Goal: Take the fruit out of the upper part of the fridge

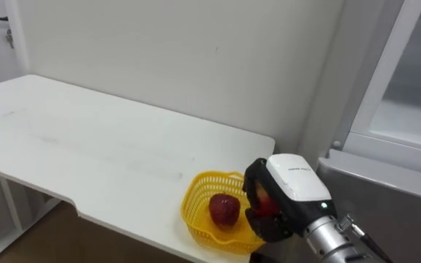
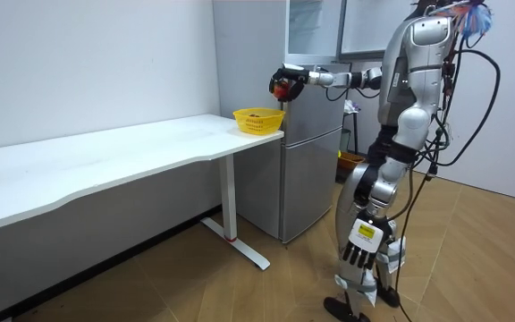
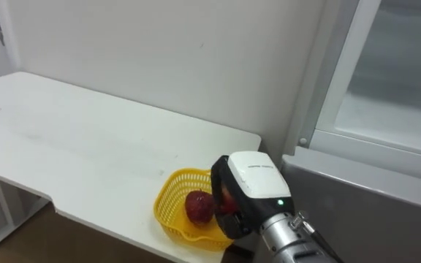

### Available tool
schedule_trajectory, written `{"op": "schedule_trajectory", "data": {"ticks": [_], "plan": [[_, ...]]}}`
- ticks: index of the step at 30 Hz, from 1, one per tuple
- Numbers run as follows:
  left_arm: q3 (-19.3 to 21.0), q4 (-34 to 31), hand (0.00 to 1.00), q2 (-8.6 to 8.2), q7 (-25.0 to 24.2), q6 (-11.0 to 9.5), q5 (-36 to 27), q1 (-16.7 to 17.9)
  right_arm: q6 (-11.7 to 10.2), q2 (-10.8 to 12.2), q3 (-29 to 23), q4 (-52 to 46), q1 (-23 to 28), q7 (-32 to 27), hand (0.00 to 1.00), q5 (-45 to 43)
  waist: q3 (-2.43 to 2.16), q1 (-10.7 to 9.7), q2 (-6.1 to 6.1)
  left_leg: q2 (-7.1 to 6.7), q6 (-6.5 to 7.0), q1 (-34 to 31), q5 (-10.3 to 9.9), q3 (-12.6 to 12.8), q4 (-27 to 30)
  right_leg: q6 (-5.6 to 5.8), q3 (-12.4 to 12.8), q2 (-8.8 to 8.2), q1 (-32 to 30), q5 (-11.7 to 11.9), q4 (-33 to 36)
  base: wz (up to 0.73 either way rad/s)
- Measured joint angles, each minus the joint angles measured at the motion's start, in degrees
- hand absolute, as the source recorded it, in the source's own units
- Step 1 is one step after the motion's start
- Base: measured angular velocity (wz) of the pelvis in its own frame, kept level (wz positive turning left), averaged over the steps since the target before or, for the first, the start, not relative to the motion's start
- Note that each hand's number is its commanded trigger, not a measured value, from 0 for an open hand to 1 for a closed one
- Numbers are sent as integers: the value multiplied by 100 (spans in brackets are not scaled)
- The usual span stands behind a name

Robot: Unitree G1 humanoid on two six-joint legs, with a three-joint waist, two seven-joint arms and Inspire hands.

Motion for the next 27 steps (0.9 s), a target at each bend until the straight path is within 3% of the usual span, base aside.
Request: {"op": "schedule_trajectory", "data": {"ticks": [11, 27], "plan": [[-2, -246, 0, -1, -31, 87, 4, 61, 167, -1, -4, 0, -1, 17, 100, 141, 5, -1, 11, -7, -1, -50, 0, -39, 11, 0, -80, 0, 7, 0, 3, 1], [-2, -312, 0, -2, -24, 159, 4, 77, 173, -1, -4, 0, -1, 17, 100, 221, -8, 8, 40, -12, -1, -85, 0, -53, 38, 0, -95, 2, -5, 0, 3, 0]]}}
